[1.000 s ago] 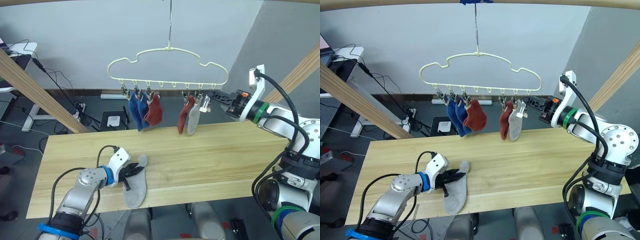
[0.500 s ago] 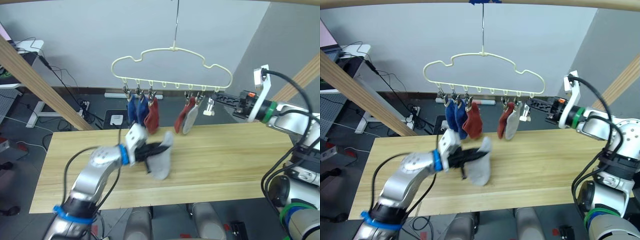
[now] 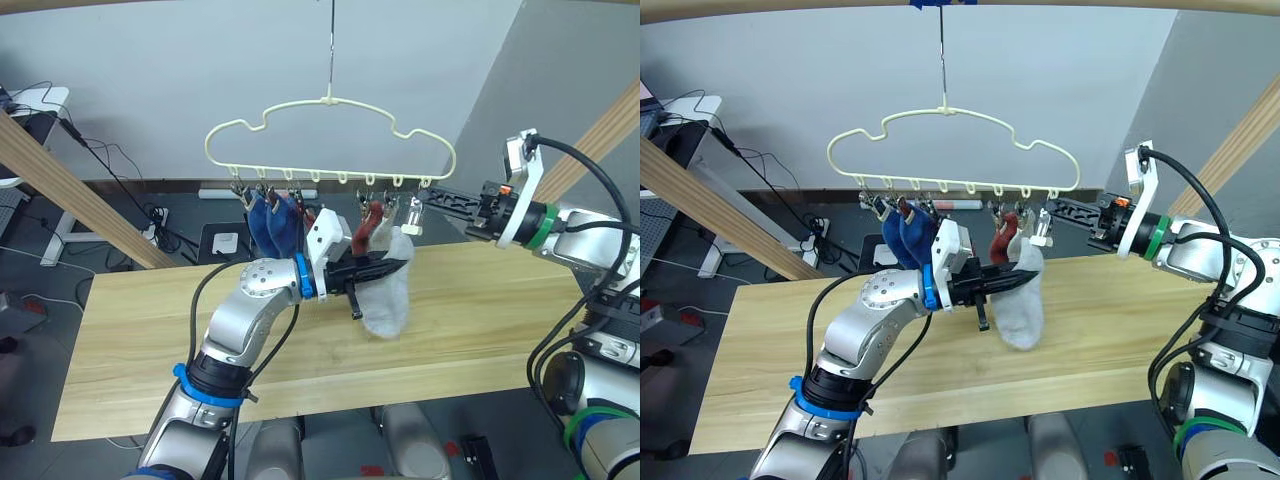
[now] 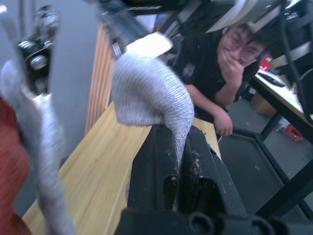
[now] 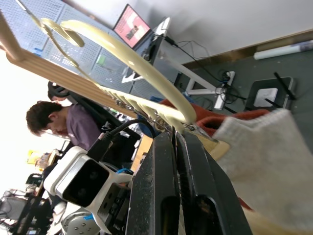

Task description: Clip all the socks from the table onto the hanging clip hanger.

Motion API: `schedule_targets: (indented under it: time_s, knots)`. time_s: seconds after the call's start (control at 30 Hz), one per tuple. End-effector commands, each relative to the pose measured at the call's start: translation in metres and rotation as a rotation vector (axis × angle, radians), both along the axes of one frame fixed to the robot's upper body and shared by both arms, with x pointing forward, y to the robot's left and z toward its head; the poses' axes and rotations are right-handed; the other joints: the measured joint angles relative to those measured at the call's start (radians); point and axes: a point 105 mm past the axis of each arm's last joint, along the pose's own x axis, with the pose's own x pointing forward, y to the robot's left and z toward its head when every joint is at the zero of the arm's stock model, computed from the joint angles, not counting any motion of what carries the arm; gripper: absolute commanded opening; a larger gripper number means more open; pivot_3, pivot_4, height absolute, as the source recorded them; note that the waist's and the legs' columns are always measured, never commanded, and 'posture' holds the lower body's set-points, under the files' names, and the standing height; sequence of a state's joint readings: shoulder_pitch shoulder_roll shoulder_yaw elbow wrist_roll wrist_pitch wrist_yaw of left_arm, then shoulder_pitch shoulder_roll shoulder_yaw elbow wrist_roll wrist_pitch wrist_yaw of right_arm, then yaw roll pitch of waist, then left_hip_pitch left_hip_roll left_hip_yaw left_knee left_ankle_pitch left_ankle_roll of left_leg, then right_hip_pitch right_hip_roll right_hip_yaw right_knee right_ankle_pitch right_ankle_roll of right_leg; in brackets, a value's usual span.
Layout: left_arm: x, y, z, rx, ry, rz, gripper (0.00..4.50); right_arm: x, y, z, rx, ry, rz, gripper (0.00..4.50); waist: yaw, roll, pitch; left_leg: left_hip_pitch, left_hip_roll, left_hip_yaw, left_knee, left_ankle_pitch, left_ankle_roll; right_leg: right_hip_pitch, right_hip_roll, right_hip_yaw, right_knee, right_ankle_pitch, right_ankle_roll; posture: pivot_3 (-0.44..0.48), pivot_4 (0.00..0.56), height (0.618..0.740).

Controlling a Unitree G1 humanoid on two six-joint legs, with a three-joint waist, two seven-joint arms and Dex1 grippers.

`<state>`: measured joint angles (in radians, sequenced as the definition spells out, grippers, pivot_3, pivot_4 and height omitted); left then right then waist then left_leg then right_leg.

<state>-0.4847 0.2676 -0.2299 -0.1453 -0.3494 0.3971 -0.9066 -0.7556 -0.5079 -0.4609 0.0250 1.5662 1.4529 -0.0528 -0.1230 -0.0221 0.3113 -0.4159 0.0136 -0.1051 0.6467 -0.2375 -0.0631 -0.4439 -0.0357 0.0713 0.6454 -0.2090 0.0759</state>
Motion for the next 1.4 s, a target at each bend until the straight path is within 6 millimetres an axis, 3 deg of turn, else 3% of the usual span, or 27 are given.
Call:
schedule_targets:
  time_s: [0.03,0.93,1.03,1.37,1.4]
  knots:
    - [-0.004,-0.004,0.009,-0.027,-0.020,-0.024,0.03,-0.006,0.003,0.007,0.009,-0.033,0.013,0.00,-0.004,0.000,0.000,0.000,0.000,0.000,0.000,0.000,0.000,0.000,0.000,0.000,0.000,0.000,0.000,-0.198,0.291,0.740]
    - [-0.002,-0.012,0.018,-0.048,-0.017,-0.051,0.03,-0.014,0.014,0.002,-0.011,-0.012,0.040,0.00,-0.013,0.000,0.000,0.000,0.000,0.000,0.000,0.000,0.000,0.000,0.000,0.000,-0.001,0.000,0.000,-0.191,0.299,0.740]
    - [-0.002,-0.012,0.018,-0.048,-0.018,-0.049,0.00,-0.017,0.014,0.004,0.004,-0.023,0.061,0.74,-0.012,0.000,0.000,0.000,0.000,0.000,0.000,0.000,0.000,0.000,0.000,0.000,-0.001,0.000,0.000,-0.191,0.298,0.740]
    - [0.000,-0.016,0.018,-0.042,-0.044,-0.049,0.00,-0.024,-0.014,0.005,-0.027,-0.034,-0.011,4.35,-0.009,0.000,0.000,0.000,0.000,0.000,0.000,0.000,0.000,0.000,0.000,0.000,-0.001,0.000,0.001,-0.201,0.300,0.740]
    - [0.001,-0.016,0.018,-0.043,-0.044,-0.047,0.00,-0.026,-0.017,0.004,-0.053,-0.048,-0.015,4.43,-0.009,0.000,0.000,0.000,0.000,0.000,0.000,0.000,0.000,0.000,0.000,0.000,-0.001,-0.001,0.001,-0.201,0.300,0.740]
